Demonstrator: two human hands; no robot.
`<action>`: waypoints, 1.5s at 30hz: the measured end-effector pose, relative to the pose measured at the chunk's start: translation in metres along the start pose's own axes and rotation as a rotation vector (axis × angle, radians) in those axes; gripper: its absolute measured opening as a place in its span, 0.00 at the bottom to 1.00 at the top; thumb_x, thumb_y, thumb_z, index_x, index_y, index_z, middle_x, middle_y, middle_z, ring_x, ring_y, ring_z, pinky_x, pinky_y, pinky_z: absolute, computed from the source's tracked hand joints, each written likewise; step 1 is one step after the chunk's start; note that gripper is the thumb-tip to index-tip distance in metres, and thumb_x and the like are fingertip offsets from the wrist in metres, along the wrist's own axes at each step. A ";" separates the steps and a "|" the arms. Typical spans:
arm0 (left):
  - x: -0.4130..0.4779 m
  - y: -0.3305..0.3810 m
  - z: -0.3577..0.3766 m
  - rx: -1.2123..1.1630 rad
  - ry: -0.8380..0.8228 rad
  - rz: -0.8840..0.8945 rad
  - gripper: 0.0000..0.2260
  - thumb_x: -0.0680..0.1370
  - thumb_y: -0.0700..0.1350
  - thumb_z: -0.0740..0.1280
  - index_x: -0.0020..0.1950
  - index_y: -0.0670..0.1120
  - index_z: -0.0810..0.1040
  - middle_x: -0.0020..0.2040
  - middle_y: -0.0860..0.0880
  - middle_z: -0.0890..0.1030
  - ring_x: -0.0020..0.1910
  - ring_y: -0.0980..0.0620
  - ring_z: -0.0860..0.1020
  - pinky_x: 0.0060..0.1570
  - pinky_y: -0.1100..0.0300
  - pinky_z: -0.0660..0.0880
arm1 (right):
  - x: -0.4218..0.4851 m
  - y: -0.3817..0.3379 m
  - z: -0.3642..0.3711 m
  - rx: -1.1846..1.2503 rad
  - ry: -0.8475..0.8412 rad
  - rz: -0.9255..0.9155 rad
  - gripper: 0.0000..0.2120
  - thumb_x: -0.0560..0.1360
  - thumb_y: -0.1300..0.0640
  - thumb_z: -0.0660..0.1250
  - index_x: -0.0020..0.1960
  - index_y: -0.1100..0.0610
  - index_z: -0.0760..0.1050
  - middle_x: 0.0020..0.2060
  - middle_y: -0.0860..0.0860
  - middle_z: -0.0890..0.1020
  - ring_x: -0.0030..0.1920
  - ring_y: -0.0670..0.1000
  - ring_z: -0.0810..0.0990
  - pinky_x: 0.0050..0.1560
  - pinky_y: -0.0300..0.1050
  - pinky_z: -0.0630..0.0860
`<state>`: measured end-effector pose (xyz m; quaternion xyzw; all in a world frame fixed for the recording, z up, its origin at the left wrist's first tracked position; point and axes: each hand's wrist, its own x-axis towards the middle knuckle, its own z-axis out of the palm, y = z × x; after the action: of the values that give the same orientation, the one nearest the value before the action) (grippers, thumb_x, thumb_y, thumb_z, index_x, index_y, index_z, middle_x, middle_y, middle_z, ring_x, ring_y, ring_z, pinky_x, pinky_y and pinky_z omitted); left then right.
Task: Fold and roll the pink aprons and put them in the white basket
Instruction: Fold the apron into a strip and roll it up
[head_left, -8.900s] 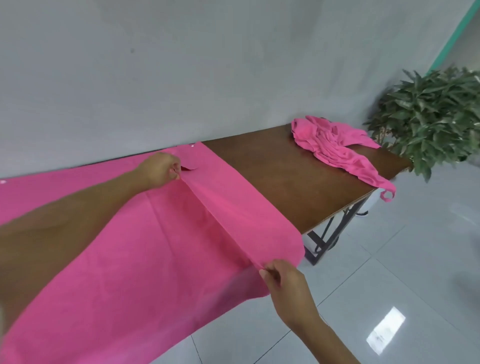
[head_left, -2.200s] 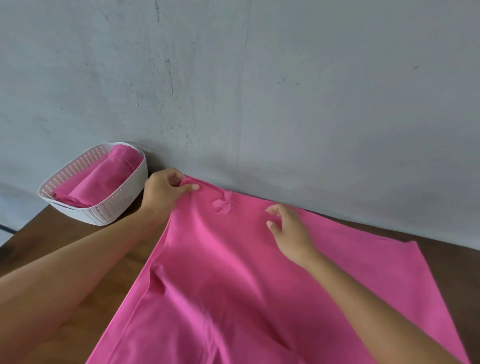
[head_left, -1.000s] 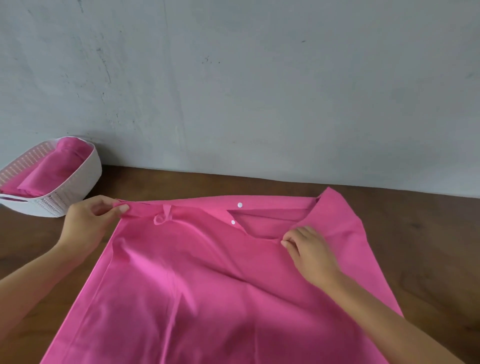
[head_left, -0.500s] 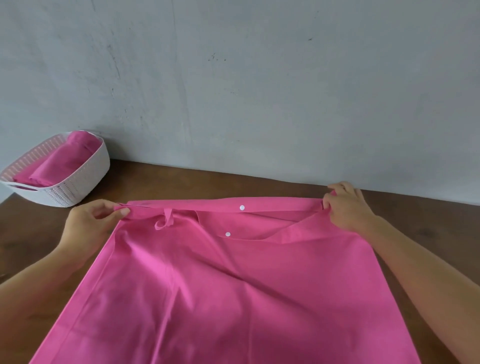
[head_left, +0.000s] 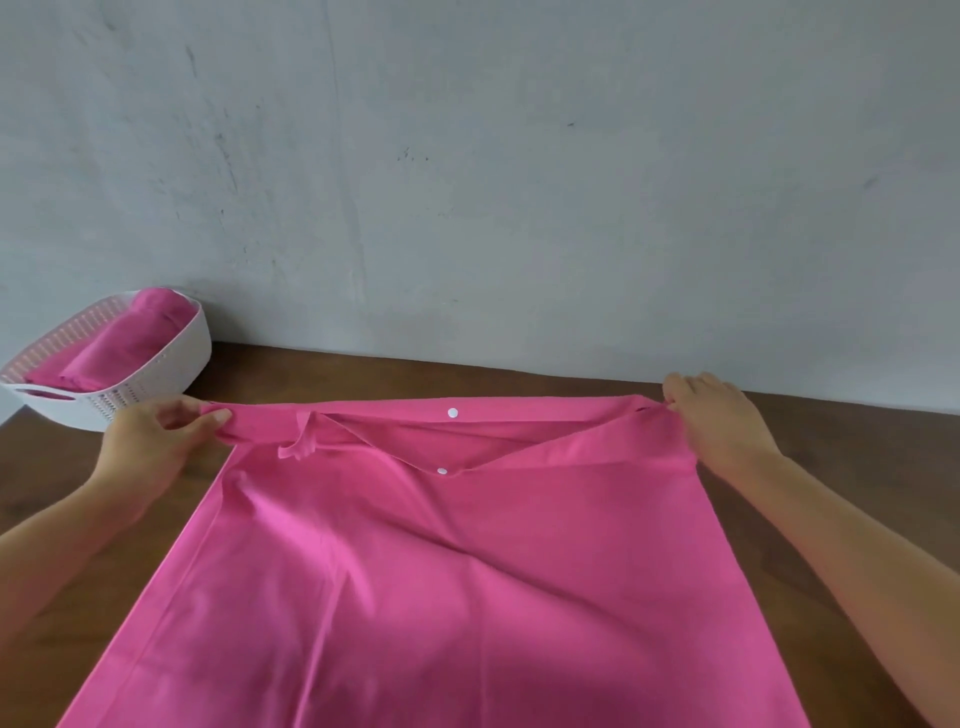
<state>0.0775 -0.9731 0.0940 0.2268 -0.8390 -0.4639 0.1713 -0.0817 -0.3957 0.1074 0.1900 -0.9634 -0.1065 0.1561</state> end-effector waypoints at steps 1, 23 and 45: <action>0.001 -0.001 -0.003 0.004 -0.001 -0.002 0.01 0.76 0.46 0.75 0.45 0.50 0.85 0.38 0.54 0.86 0.42 0.45 0.83 0.47 0.56 0.81 | -0.007 0.003 -0.006 -0.002 0.014 0.008 0.16 0.68 0.73 0.69 0.47 0.56 0.71 0.35 0.51 0.76 0.38 0.54 0.69 0.39 0.48 0.66; -0.041 -0.011 -0.070 -0.104 -0.054 0.050 0.03 0.76 0.46 0.75 0.45 0.48 0.84 0.45 0.46 0.85 0.47 0.46 0.81 0.56 0.49 0.76 | -0.175 -0.020 -0.057 -0.167 0.005 0.242 0.10 0.73 0.60 0.70 0.54 0.56 0.83 0.48 0.53 0.81 0.51 0.57 0.78 0.47 0.54 0.75; -0.212 -0.119 -0.154 0.005 -0.222 0.049 0.07 0.79 0.42 0.72 0.42 0.43 0.83 0.42 0.49 0.86 0.42 0.48 0.83 0.44 0.60 0.79 | -0.418 -0.146 -0.072 -0.077 -0.188 0.416 0.04 0.75 0.56 0.73 0.41 0.55 0.82 0.39 0.52 0.77 0.43 0.57 0.78 0.39 0.51 0.74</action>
<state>0.3584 -1.0225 0.0545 0.1538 -0.8592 -0.4799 0.0881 0.3593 -0.3713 0.0266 -0.0297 -0.9874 -0.1259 0.0913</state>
